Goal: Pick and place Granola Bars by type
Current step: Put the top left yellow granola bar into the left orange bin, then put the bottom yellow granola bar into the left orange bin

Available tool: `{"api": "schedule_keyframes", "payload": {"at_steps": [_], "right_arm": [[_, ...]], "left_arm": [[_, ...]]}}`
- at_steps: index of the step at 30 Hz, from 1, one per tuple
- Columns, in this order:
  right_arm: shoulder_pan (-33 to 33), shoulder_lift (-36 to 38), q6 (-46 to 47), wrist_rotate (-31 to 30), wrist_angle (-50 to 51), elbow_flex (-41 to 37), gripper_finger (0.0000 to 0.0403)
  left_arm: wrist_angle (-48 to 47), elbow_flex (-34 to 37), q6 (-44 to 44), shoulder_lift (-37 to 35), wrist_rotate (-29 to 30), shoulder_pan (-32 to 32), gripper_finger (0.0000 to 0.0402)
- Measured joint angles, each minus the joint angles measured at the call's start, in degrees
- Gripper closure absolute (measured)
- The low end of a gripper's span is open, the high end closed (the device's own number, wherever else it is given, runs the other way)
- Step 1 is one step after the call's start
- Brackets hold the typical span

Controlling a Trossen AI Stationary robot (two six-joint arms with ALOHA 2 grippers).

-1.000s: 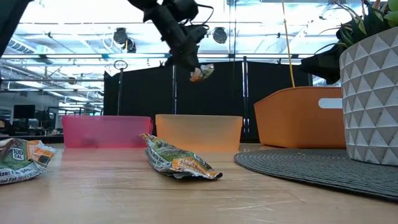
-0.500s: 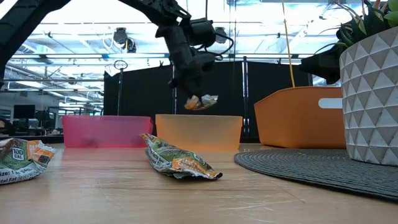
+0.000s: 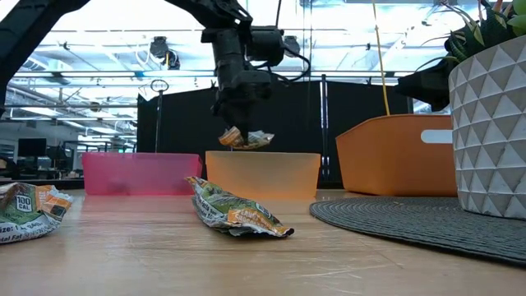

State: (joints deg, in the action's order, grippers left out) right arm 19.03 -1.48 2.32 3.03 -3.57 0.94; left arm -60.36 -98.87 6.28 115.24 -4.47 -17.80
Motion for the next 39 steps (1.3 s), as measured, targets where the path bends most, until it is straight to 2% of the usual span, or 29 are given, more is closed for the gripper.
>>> {"api": "schedule_keyframes", "payload": {"at_steps": [7, 12, 18, 30, 39], "right_arm": [[0.0, 0.0, 0.0, 0.0, 0.0, 0.0, 0.0275], [0.0, 0.0, 0.0, 0.0, 0.0, 0.0, 0.0275], [0.0, 0.0, 0.0, 0.0, 0.0, 0.0, 0.0275], [0.0, 0.0, 0.0, 0.0, 0.0, 0.0, 0.0275], [0.0, 0.0, 0.0, 0.0, 0.0, 0.0, 0.0275]], "left_arm": [[0.1, 0.0, 0.1, 0.0, 0.0, 0.4, 0.0397], [0.2, 0.0, 0.1, 0.0, 0.0, 0.4, 0.0384], [0.5, 0.0, 0.2, 0.0, 0.0, 0.3, 0.0396], [1.5, 0.0, -0.2, 0.0, 0.1, 0.4, 0.0323], [6.6, 0.1, -1.7, -0.9, 0.7, 2.1, 0.0335]]}}
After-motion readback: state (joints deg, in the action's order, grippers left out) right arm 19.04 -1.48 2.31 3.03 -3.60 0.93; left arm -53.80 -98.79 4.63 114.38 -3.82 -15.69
